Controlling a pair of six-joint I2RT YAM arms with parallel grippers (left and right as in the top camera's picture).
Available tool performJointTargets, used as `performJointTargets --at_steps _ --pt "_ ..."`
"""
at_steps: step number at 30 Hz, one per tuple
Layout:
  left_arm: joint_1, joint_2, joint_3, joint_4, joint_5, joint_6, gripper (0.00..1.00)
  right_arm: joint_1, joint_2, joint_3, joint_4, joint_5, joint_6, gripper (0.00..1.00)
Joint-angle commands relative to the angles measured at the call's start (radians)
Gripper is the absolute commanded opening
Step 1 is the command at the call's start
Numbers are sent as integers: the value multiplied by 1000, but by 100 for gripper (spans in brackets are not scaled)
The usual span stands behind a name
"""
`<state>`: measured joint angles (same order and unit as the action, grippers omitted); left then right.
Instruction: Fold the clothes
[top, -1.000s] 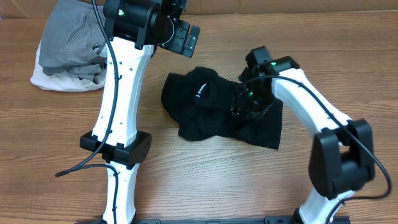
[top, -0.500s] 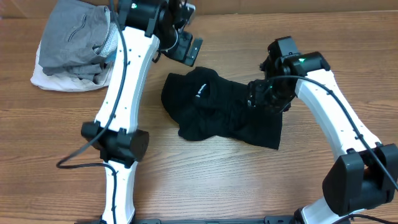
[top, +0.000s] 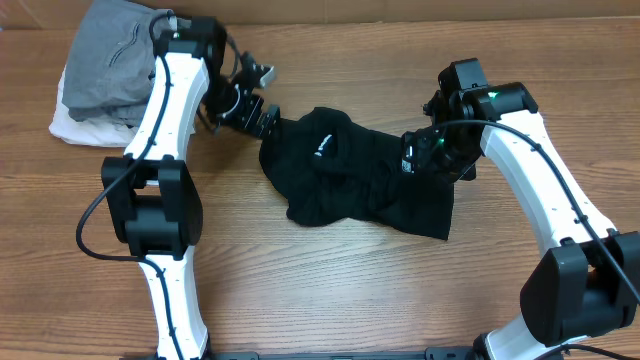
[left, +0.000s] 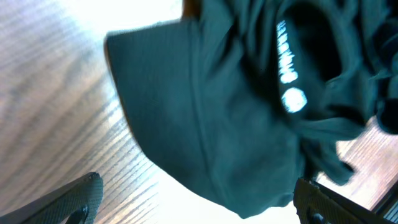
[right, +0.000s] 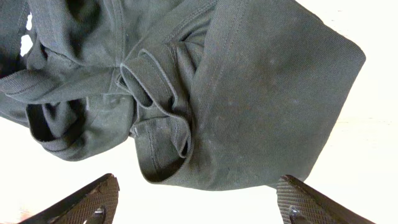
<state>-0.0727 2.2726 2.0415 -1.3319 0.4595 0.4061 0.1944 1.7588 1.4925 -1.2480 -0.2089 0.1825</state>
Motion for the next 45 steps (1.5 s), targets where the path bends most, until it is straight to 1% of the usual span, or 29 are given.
performJointTargets --at_steps 1,7,11,15,19,22,24,25,26,27,28,29,30,31,32,33,34,35,37,45 --pt "-12 -2 -110 49 26 62 100 0 -8 16 3 6 -11 85" --pt "-12 -2 -239 192 16 28 100 0 -8 16 -10 7 -11 84" --pt "-13 -2 -304 299 -24 -46 100 0 -8 14 -14 7 -11 84" --pt "-12 -2 -324 360 -89 -91 98 0 -8 13 -16 7 -27 84" --pt "-12 -2 -325 406 -50 -98 96 0 -8 13 -14 7 -26 84" --pt "-21 -2 -329 413 -1 -97 86 0 -8 13 -14 7 -26 84" --pt "-32 -2 -340 412 17 -100 76 0 -8 13 -14 7 -26 84" --pt "-40 -2 -348 408 17 -100 69 0 -8 13 -14 7 -26 84" --pt "-45 -2 -354 404 16 -100 66 0 -8 13 -14 7 -26 84" --pt "-50 -2 -360 400 16 -100 58 0 -8 13 -14 10 -26 83" --pt "-53 -2 -365 394 16 -100 45 0 -8 13 -14 16 -26 81" --pt "-56 -2 -367 390 16 -100 24 0 -8 13 -14 28 -26 79" --pt "-56 -2 -368 387 16 -101 10 0 -8 13 -14 40 -25 77" --pt "-56 -2 -367 387 16 -108 4 0 -8 12 -11 50 -24 72" --pt "-55 -3 -364 387 16 -119 4 0 -7 10 -5 56 -22 62" --pt "-51 -5 -357 386 16 -126 4 0 -7 4 5 55 -22 44" --pt "-47 -7 -348 384 16 -134 4 0 -6 -2 13 55 -22 29" --pt "-41 -11 -338 380 16 -145 4 0 -2 -8 24 55 -22 18" --pt "-30 -23 -311 358 18 -149 4 0 9 -24 45 51 -12 4" --pt "-17 -147 -227 280 -10 -149 4 -9 39 -167 202 51 13 4"
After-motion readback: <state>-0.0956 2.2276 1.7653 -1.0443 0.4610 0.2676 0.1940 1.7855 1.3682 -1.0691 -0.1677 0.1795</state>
